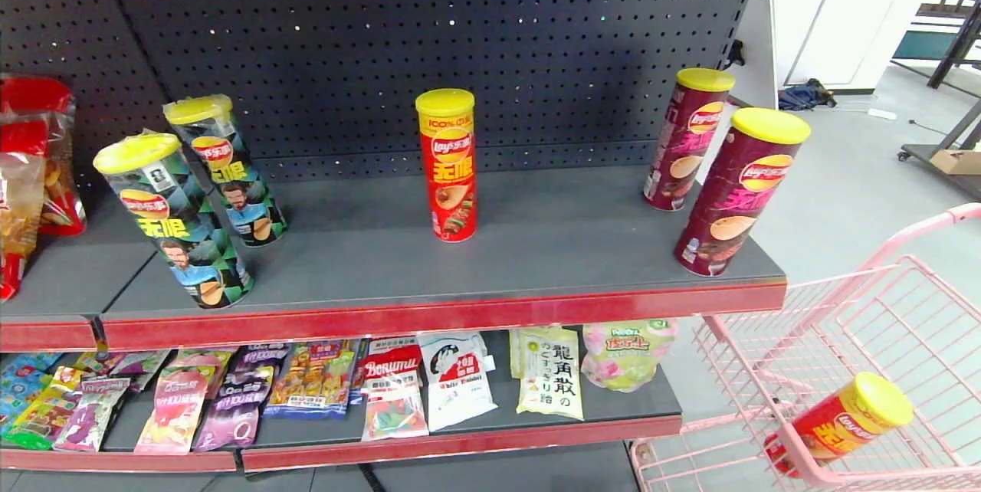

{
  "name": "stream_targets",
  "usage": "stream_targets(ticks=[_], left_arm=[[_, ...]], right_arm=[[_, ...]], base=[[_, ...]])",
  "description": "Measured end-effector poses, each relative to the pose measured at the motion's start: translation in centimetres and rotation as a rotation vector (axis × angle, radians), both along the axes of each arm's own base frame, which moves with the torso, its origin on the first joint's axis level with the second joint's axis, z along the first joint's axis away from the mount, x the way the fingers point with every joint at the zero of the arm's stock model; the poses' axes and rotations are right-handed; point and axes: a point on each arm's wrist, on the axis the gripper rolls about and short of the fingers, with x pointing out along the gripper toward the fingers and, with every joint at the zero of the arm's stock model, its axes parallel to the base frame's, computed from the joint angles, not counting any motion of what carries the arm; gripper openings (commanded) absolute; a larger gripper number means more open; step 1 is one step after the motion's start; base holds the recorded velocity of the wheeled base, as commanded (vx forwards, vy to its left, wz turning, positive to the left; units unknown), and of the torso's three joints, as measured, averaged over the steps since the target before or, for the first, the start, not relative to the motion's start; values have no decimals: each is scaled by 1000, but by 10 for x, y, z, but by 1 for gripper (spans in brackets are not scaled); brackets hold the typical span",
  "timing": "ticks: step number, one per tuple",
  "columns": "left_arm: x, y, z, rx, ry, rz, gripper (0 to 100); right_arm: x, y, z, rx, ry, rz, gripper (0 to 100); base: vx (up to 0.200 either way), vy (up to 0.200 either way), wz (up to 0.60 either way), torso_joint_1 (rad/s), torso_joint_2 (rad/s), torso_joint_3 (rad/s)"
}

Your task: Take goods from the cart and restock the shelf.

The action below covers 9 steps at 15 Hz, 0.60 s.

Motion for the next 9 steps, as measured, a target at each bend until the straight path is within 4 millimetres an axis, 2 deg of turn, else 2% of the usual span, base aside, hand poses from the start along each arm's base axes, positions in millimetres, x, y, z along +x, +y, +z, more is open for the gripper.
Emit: stream_targets(ticks=[5,9], left_arm=[[0,0,0,-2,2,0,100],[0,0,0,-2,1,0,100]], right_arm=[[0,0,0,0,-1,0,100],[0,0,0,1,0,0,100]], base=[[0,0,0,0,0,0],[0,0,-600,0,2,2]])
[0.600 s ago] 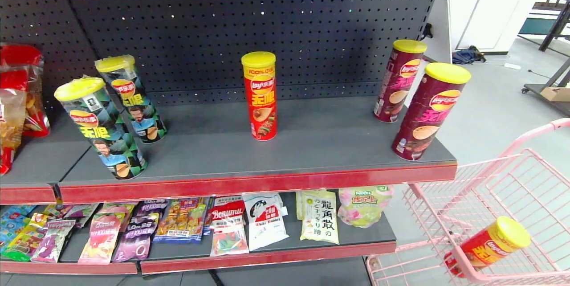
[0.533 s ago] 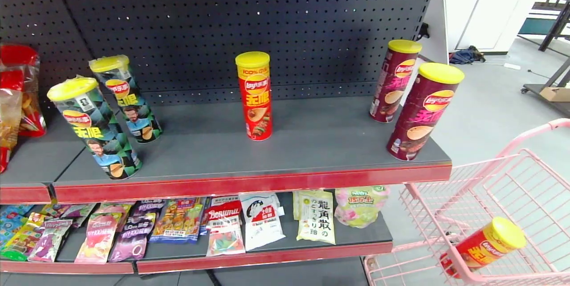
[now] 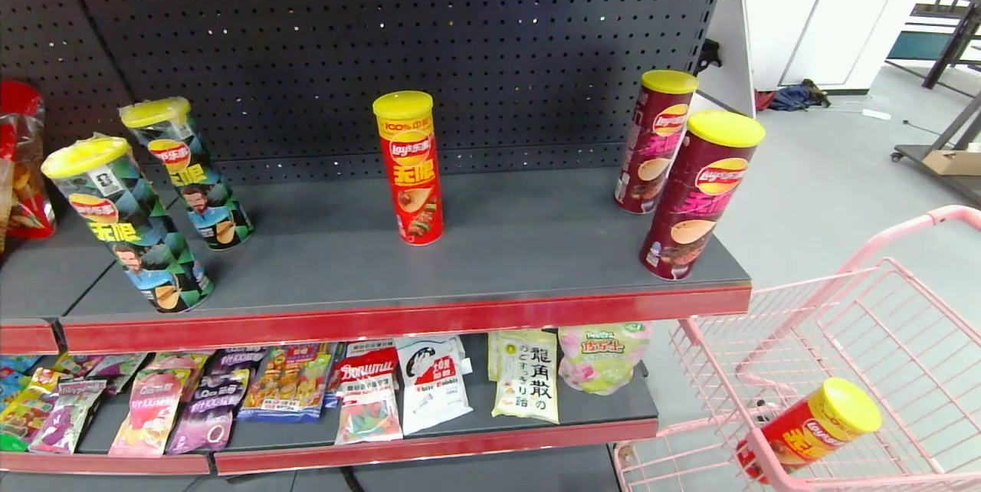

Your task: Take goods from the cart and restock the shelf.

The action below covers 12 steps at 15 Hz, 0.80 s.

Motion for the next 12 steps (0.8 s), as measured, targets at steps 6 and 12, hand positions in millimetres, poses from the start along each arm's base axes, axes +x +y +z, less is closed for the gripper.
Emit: stream_targets(ticks=[6,12], left_arm=[[0,0,0,0,0,0,100],[0,0,0,0,0,0,100]], right_arm=[[0,0,0,0,0,-1,100],[0,0,0,0,0,0,100]], base=[[0,0,-500,4,4,0],[0,0,0,0,0,0]])
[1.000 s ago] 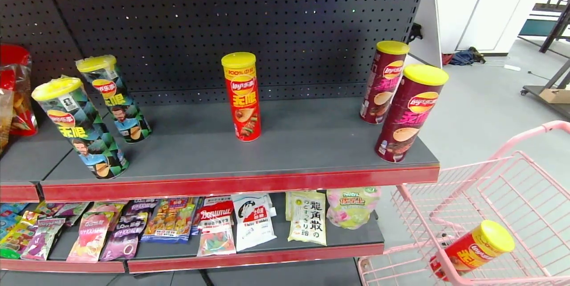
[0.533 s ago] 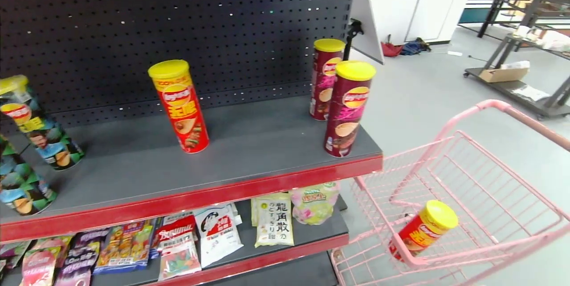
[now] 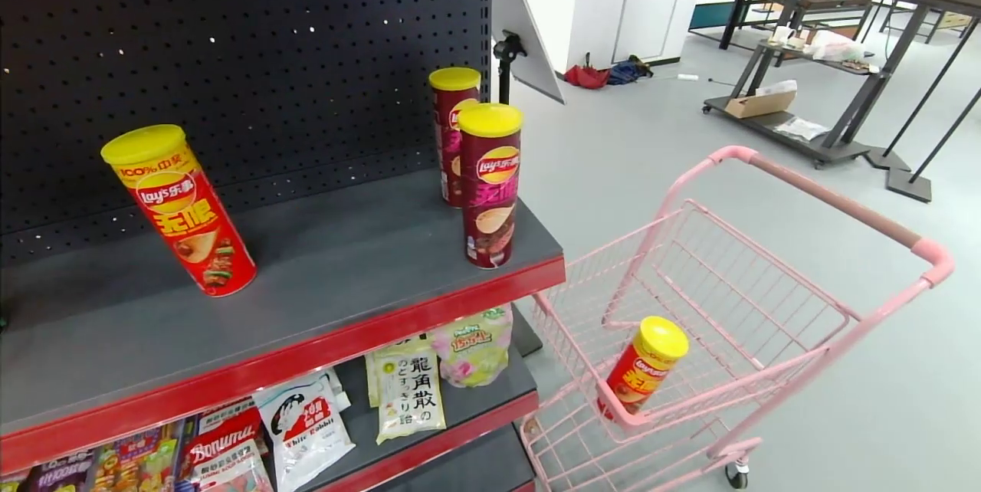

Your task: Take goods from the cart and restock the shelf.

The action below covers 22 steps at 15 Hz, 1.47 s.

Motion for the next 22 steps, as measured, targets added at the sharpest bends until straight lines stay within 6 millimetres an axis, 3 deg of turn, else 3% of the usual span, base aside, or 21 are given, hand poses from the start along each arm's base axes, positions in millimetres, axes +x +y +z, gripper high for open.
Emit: stream_targets(ticks=[22], left_arm=[[0,0,0,-1,0,0,100]], right_arm=[[0,0,0,-1,0,-1,100]], base=[[0,0,0,-141,398,249]])
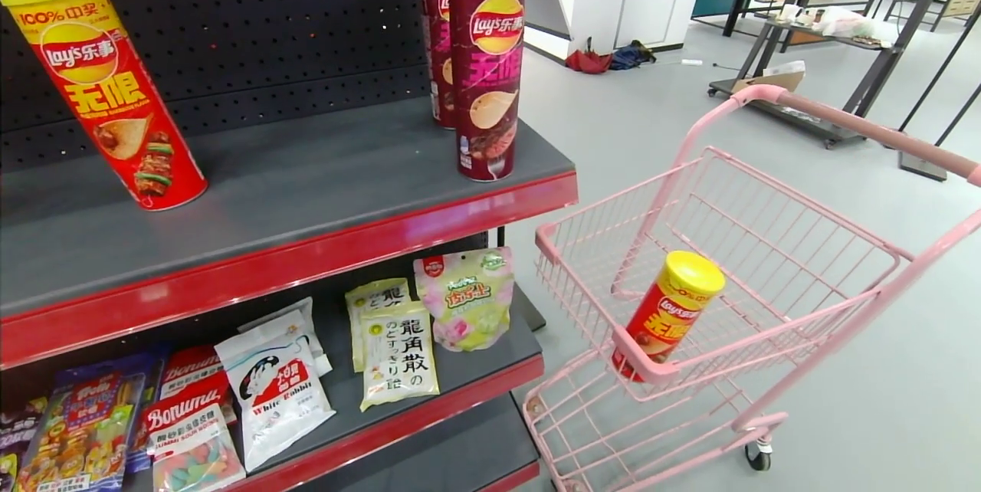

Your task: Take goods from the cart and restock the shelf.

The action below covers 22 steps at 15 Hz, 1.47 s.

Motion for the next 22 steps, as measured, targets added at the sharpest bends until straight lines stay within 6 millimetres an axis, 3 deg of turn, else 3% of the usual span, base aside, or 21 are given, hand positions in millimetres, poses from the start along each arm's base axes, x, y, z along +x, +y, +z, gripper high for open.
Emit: stream_targets(ticks=[4,7,9,11,13,16,18,22], left_arm=[[0,0,0,0,0,0,100],[0,0,0,1,0,-1,100],[0,0,0,-1,0,-1,100],[0,0,0,0,-1,-1,100],[0,0,0,0,-1,-1,100],[0,0,0,0,-1,-1,100],[0,0,0,1,-1,-1,100],[0,0,0,2,-1,-2,100]], right_arm=[[2,0,9,-8,23,17,100],[10,1,69,78,13,65,100],[42,3,111,102,67,113,100],[92,7,136,114,97,154,100],[148,13,133,121,131,202,100],[209,23,97,131,221,263,100],[232,28,72,139,301,299,100],[257,34,41,142,386,311,100]], base=[[0,0,0,-5,18,12],[0,0,0,0,0,0],[0,0,0,0,0,0],[0,0,0,0,0,0],[0,0,0,0,0,0],[0,0,0,0,0,0],[0,0,0,0,0,0],[0,0,0,0,0,0]])
